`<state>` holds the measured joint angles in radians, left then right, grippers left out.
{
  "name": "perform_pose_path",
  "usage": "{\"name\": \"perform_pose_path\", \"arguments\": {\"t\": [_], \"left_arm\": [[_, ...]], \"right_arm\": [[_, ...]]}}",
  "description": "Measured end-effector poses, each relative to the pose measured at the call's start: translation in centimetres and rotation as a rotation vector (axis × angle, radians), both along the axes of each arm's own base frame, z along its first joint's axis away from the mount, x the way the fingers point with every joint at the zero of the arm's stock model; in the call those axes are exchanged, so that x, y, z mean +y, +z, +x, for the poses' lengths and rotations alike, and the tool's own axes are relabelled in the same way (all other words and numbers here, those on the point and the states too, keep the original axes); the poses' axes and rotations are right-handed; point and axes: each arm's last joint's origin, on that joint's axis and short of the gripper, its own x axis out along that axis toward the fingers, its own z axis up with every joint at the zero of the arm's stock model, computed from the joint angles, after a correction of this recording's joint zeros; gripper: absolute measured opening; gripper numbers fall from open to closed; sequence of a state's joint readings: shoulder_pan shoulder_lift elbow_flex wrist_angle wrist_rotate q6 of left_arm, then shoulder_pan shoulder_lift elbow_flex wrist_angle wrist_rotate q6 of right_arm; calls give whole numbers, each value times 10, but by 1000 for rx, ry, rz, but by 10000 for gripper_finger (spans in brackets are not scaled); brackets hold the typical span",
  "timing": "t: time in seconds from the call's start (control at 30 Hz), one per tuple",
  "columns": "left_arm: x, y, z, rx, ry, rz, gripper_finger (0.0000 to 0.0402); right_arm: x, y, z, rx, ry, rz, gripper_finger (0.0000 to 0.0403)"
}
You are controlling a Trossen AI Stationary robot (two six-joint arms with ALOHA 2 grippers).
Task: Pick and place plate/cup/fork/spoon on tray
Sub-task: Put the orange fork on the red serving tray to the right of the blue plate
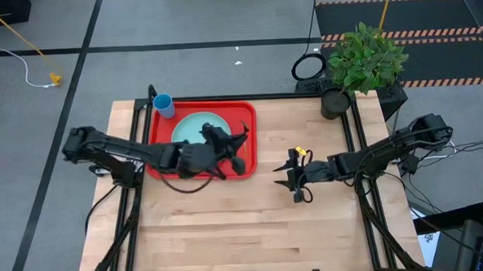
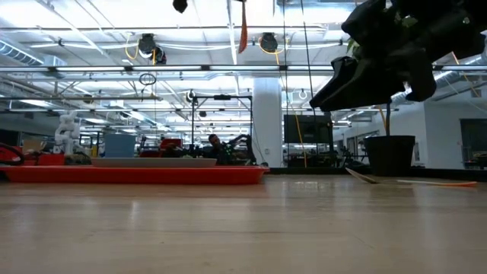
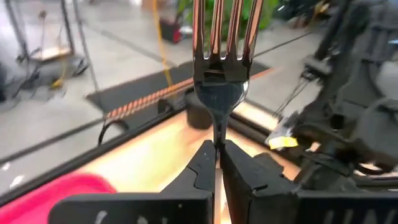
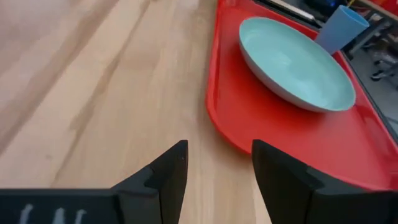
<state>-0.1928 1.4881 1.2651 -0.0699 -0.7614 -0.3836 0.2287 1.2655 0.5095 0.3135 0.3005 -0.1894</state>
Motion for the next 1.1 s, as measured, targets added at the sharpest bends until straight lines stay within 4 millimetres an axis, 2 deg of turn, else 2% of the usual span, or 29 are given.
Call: {"name": "perform_pose_path", "arguments": {"t": [0.13, 0.3, 0.4, 0.5, 0.7, 0.9, 1.1], "left_arm": [[13, -9, 19, 83, 90, -75, 13], [39, -47, 45, 189, 219, -165, 10], [58, -67, 50, 248, 289, -262, 10], [78, -89, 52, 312, 364, -359, 15], [109, -121, 62, 356, 380, -504, 11], [134, -137, 53, 436, 432, -665, 15], [153, -140, 43, 455, 482, -797, 17]], "right_arm": [[-1, -1, -1, 11, -2, -27, 169], [-1, 0, -5, 48, 15, -61, 169], [-2, 1, -8, 66, 17, -67, 169], [-3, 1, -12, 74, -23, 3, 169], [-2, -2, -16, 71, 41, -6, 169], [-3, -1, -16, 57, 63, -44, 169], [-3, -1, -16, 58, 64, -48, 169]]}}
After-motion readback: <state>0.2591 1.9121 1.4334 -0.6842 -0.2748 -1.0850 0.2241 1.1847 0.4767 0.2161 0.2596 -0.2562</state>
